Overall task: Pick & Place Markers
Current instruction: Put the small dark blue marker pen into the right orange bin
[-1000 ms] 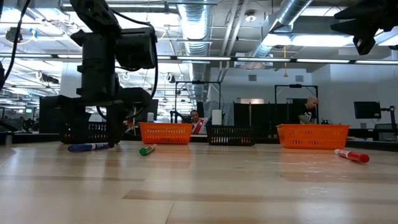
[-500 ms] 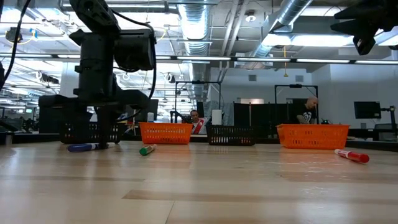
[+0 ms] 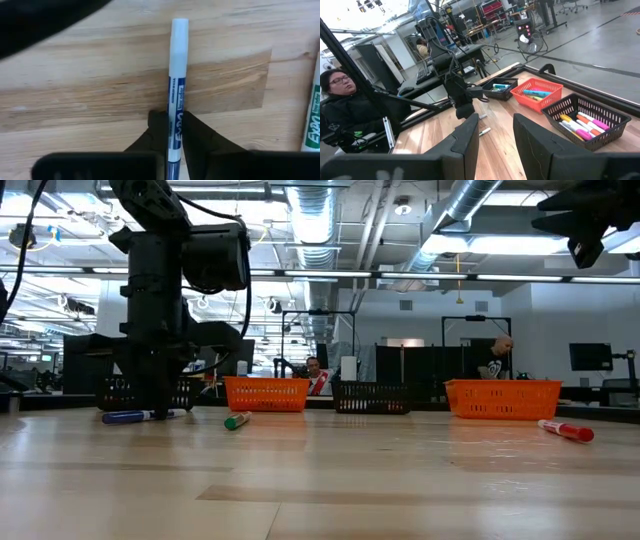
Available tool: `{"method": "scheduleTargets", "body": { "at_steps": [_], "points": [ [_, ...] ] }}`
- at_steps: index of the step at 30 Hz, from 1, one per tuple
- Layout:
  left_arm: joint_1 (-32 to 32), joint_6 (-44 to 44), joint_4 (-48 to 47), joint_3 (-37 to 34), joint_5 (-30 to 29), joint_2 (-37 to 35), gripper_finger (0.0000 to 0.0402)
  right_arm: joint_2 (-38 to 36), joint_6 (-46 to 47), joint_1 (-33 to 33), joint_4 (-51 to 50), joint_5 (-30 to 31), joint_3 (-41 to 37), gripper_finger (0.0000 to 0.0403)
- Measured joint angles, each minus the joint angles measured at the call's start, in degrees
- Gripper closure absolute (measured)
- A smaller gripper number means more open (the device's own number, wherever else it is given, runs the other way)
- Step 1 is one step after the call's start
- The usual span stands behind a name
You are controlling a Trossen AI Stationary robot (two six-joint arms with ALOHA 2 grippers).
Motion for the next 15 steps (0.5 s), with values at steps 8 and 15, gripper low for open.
{"method": "scheduleTargets", "body": {
  "at_steps": [8, 15],
  "points": [
    [0.02, 0.17, 0.01, -0.19, -2.78, -5.58, 0.0362, 0.0, -0.01, 0.01, 0.0, 0.0, 0.0, 0.0292],
    [0.02, 0.35, 5.45, -0.13, -6.96, -11.49, 0.0366, 0.02, 0.01, 0.01, 0.0, 0.0, 0.0, 0.0292]
  ]
}}
